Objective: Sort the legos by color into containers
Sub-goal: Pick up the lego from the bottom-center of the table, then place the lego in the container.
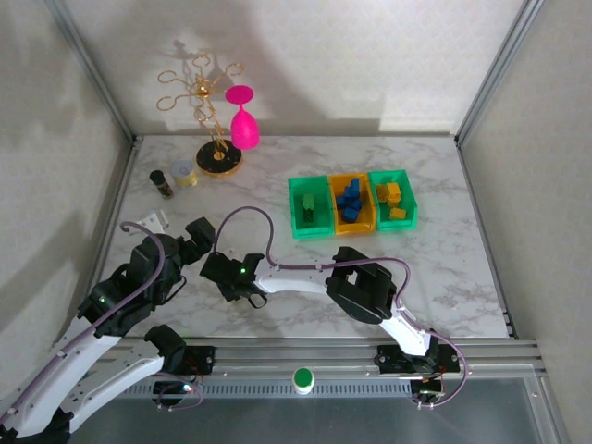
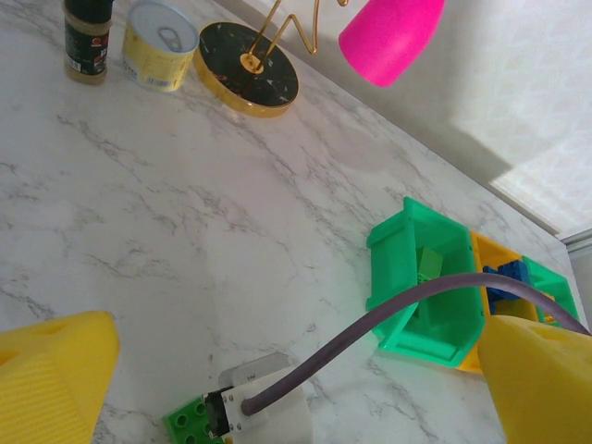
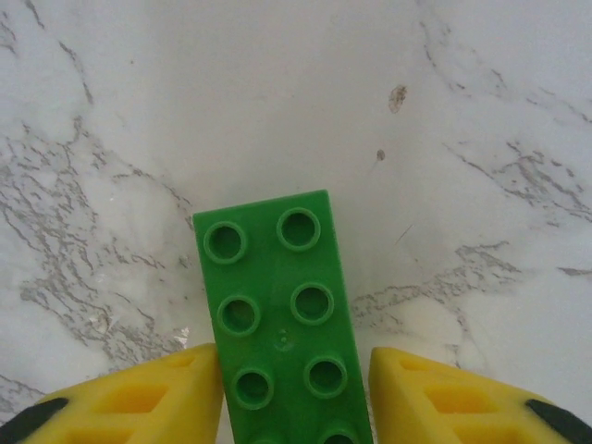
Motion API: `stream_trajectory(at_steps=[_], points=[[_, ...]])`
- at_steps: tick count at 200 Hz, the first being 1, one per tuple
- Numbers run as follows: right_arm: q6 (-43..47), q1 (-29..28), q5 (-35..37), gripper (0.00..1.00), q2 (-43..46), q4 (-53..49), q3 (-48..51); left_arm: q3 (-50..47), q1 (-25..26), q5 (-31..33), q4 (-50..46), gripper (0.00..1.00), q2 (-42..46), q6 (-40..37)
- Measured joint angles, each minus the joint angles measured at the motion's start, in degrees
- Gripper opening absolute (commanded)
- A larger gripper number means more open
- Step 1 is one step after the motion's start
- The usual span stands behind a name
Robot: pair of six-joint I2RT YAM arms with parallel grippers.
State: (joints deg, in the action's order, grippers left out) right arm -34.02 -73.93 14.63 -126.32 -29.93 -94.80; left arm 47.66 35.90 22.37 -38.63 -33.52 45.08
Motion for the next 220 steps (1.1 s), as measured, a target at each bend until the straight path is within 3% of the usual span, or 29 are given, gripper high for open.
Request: stream_trajectory(at_steps=[69, 140, 181, 220], points=[[0.20, -0.04, 0.68, 0.26, 0.24, -0.09, 0.11, -0.31, 0.00, -0.26, 0.68, 1.00, -0.90, 0.00], [-0.50, 1.53, 0.63, 0.23, 10.78, 0.46, 8.07, 0.63, 0.00, -1.55, 1.66, 1.00, -2.19, -0.07], [-1.38, 6.91, 2.36, 0.24, 21.00, 0.07, 13.46, 1.73, 0.00, -2.62, 4.35, 0.99, -4.35, -0.92], [-0.44, 15.72, 4.55, 0.24, 26.05, -0.35, 15.80, 1.75, 0.00, -5.09, 8.28, 1.00, -8.46, -1.99]])
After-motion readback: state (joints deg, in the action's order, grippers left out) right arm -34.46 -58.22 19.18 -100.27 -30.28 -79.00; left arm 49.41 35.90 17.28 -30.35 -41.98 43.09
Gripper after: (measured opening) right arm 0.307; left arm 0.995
